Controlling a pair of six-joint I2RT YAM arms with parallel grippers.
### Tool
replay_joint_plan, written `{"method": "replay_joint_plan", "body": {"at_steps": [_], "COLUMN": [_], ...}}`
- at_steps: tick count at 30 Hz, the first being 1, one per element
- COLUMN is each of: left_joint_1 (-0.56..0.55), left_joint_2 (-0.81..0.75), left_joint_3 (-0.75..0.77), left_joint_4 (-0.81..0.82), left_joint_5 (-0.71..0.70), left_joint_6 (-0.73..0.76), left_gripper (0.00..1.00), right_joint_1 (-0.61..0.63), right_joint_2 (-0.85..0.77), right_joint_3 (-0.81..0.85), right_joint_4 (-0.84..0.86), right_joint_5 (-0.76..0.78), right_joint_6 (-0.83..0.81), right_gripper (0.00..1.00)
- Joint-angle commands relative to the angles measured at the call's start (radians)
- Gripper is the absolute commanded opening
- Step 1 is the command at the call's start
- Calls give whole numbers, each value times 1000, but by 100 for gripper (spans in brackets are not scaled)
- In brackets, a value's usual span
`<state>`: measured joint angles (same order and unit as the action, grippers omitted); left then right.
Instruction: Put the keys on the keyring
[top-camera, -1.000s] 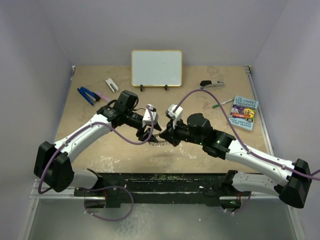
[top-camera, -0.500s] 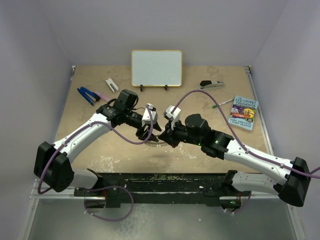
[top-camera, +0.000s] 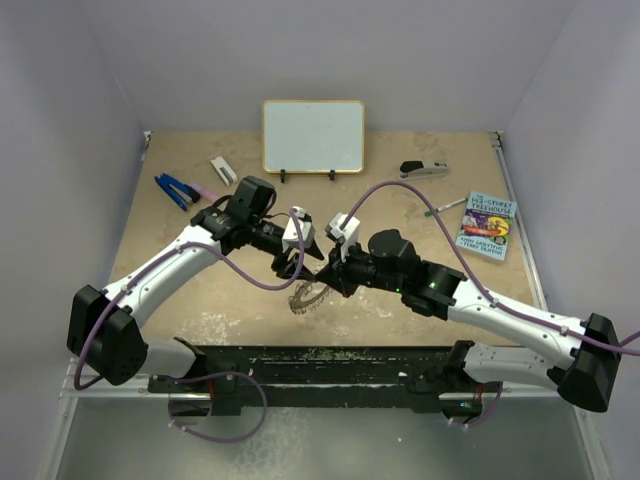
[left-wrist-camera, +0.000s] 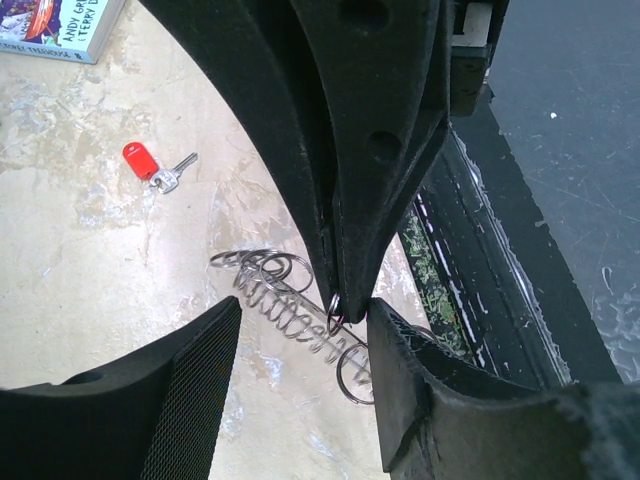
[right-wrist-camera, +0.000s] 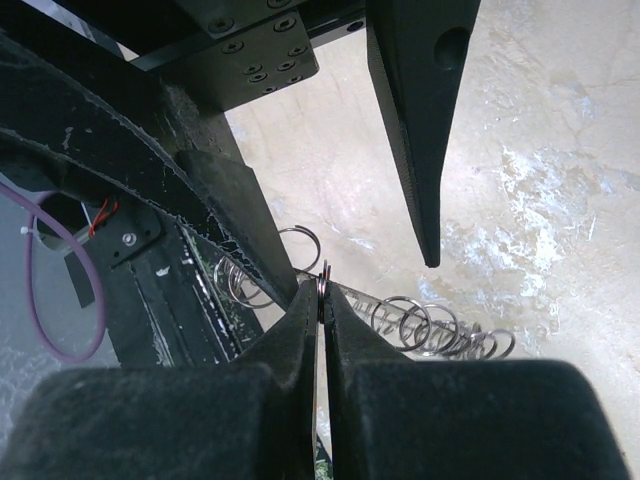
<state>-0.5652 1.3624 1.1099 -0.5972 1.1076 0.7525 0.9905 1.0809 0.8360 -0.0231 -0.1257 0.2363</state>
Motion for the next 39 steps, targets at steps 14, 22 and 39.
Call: {"method": "replay_joint_plan", "body": {"at_steps": [14, 22, 39], "left_joint_1": [-1, -1, -1], "left_joint_2": [-22, -8, -3], "left_joint_3": [-17, -18, -24], "left_joint_4": [-75, -133, -130], "left_joint_5": [82, 106, 73], "left_joint_6": [153, 222, 223], "left_gripper": [53, 54, 39], "right_joint_1": [20, 29, 55], "right_joint_2": [-42, -35, -26], "right_joint_3": [72, 90, 101], "right_joint_4": [15, 11, 8], "right_joint_5": [-7, 1, 0], "right_joint_6": [2, 4, 6], "right_gripper": [0, 0, 0]}}
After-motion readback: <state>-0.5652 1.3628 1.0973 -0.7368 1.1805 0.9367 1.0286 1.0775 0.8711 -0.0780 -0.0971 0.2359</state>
